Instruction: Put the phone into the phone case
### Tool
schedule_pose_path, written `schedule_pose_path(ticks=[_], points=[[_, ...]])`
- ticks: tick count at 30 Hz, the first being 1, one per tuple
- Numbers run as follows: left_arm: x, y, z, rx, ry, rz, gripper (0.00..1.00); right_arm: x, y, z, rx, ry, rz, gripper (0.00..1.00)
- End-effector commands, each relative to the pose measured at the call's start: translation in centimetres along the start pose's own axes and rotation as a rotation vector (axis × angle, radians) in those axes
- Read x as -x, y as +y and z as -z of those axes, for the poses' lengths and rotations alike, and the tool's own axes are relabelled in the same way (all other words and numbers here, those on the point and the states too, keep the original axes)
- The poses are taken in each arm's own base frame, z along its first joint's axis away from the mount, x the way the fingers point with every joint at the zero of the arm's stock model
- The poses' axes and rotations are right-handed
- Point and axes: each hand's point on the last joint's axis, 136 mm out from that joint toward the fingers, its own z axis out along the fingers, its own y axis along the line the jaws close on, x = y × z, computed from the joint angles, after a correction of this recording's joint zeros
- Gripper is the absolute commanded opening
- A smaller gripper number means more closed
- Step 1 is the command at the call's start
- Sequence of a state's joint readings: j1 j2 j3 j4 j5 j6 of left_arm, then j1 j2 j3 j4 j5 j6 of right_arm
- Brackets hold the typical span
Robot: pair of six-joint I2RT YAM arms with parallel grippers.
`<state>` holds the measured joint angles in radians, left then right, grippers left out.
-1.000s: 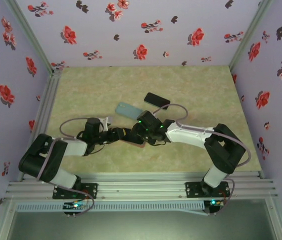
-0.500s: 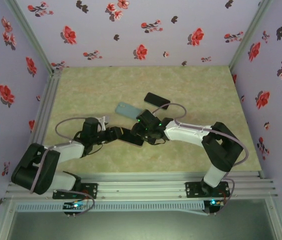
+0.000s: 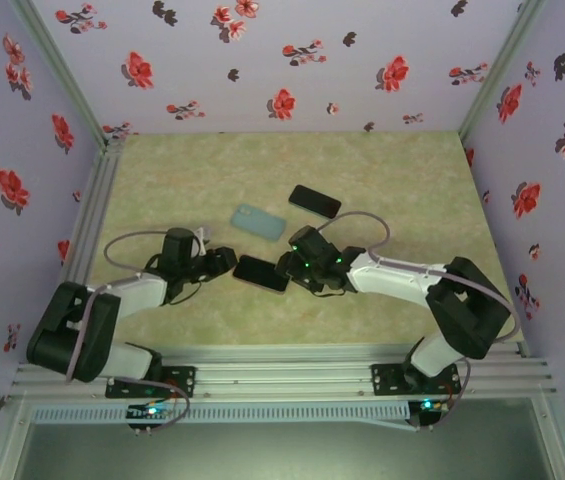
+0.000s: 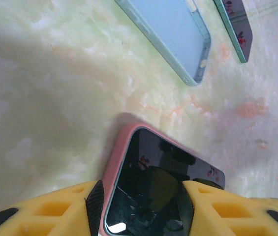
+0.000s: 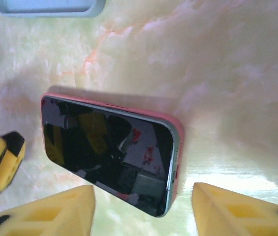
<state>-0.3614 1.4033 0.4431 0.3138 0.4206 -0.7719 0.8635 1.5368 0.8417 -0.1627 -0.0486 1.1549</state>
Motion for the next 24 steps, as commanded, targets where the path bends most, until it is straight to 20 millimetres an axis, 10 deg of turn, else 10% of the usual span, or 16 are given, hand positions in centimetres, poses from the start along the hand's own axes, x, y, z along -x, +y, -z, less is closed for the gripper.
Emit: schedule_pose_path(ticks=[1, 9, 24], points=[[1.0, 0.0, -0.9, 0.007, -0.001, -0.028, 0.49, 1.0, 0.1, 0.3, 0.031, -0.048, 0.022, 0.48], [1.2, 0.0, -2.8, -0.021, 0.034, -0.020, 0.49, 1.1, 0.4, -1.2, 0.059, -0.019, 0.018, 0.23], [-0.4, 0.0, -3.1, -0.054, 0.065, 0.014, 0.49, 0.3, -0.4, -2.7, 0.068, 0.021, -0.026, 0.33]])
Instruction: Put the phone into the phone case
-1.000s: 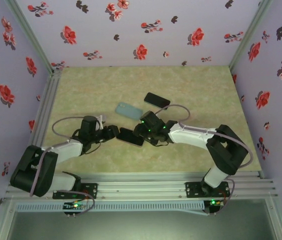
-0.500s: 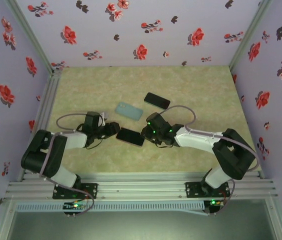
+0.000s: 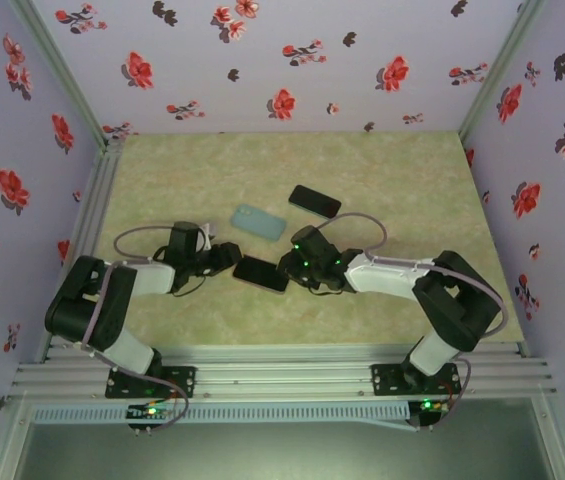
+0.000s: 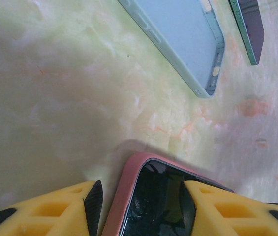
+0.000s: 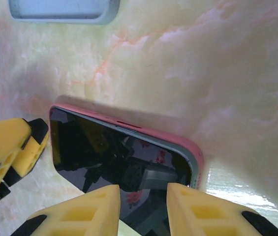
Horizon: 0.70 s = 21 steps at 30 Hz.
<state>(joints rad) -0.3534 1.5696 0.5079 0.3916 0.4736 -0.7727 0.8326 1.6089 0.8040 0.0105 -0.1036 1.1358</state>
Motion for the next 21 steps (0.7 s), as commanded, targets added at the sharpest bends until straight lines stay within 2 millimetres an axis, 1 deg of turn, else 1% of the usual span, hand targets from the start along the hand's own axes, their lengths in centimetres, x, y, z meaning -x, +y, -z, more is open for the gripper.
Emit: schedule_pose_path(ticks=[1, 11, 15, 21], points=[[-1.0, -0.3, -0.6, -0.035, 0.021, 0.000, 0.50, -0.3, -1.0, -0.4, -0.006, 0.010, -0.030, 0.33], [-1.8, -0.1, -0.6, -0.044, 0.025, 0.015, 0.50, -0.5, -2.0, 0.8, -0.026, -0.014, -0.039, 0.33], [-2.0, -0.1, -0.5, -0.047, 0.028, 0.017, 0.50, -0.6, -1.7, 0.6, -0.018, -0.012, -0.037, 0.32], [-2.6, -0.1, 0.0, -0.048, 0.032, 0.025, 0.50, -1.0, -1.3, -0.2, -0.012, 0.002, -0.035, 0.32]])
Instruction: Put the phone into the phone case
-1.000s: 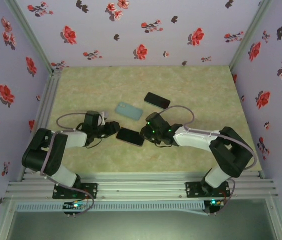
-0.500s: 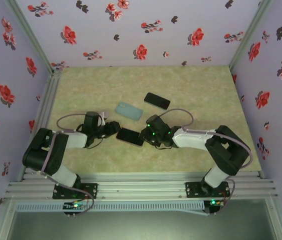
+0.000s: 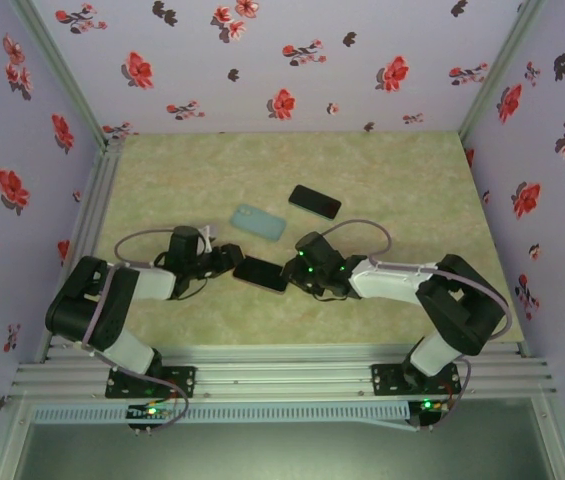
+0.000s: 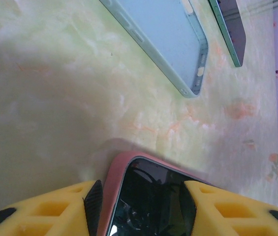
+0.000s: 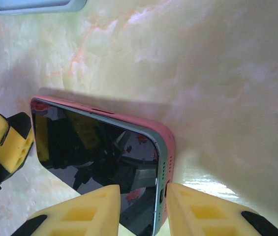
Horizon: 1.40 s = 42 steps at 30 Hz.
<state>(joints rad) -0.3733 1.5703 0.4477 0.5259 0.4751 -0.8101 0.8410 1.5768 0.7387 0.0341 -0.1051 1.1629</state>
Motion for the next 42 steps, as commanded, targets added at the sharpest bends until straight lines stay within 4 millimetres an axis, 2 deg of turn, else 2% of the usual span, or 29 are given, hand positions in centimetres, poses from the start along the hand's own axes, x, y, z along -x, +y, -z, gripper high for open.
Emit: schedule_pose_path(ticks=[1, 14, 31, 36, 39, 42], points=[[-2.3, 0.5, 0.2, 0.006, 0.066, 0.035, 0.50, 0.0, 0.1, -0.6, -0.003, -0.008, -0.013, 0.32], [-3.6, 1.3, 1.0, 0.028, 0.085, 0.041, 0.50, 0.1, 1.0, -1.3, 0.014, -0.001, -0.013, 0.31], [-3.7, 1.4, 1.1, 0.025, 0.079, 0.045, 0.50, 0.0, 2.1, -2.1, 0.031, 0.019, -0.010, 0.31], [-3.7, 1.4, 1.2, 0.024, 0.076, 0.047, 0.50, -0.2, 1.4, -1.9, 0.007, 0.020, -0.010, 0.32], [-3.7, 1.2, 1.2, 0.022, 0.075, 0.044, 0.50, -0.2, 0.8, -1.6, -0.010, 0.013, -0.012, 0.41], [-3.6, 1.3, 1.3, 0.025, 0.072, 0.043, 0.50, -0.2, 0.4, -1.3, -0.022, 0.007, -0.014, 0.41]])
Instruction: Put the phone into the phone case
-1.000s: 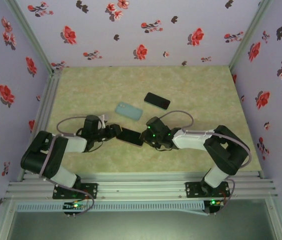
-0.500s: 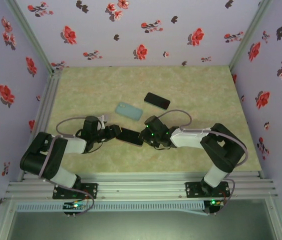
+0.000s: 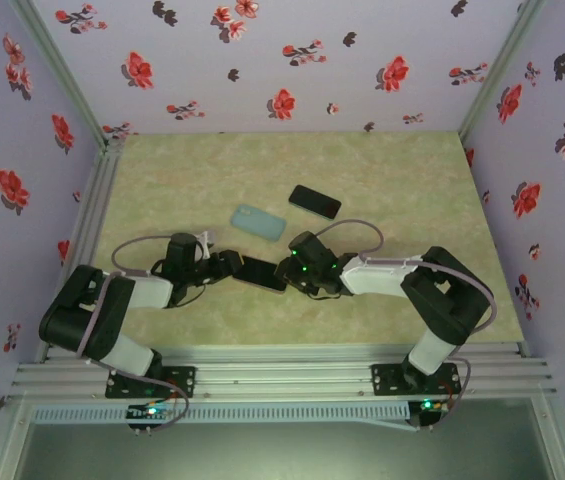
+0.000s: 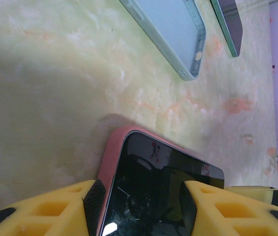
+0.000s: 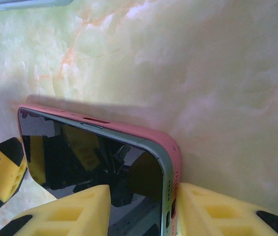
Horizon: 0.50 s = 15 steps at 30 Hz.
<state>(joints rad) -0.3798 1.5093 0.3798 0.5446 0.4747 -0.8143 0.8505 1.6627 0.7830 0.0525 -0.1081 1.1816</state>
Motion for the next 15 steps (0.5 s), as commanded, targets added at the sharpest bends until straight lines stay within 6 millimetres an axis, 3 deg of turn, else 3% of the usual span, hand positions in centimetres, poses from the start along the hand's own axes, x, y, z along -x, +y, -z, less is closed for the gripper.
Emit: schedule_pose_path(ticks=[1, 11, 15], points=[[-2.4, 1.1, 0.3, 0.034, 0.074, 0.048, 0.50, -0.1, 0.1, 0.6, -0.006, -0.010, -0.001, 0.41], [-2.4, 1.1, 0.4, 0.036, 0.074, 0.048, 0.50, -0.3, -0.6, 2.0, -0.016, -0.014, 0.004, 0.40], [-2.3, 1.0, 0.5, 0.039, 0.072, 0.049, 0.50, -0.6, -0.9, 2.7, -0.016, -0.012, 0.002, 0.31]])
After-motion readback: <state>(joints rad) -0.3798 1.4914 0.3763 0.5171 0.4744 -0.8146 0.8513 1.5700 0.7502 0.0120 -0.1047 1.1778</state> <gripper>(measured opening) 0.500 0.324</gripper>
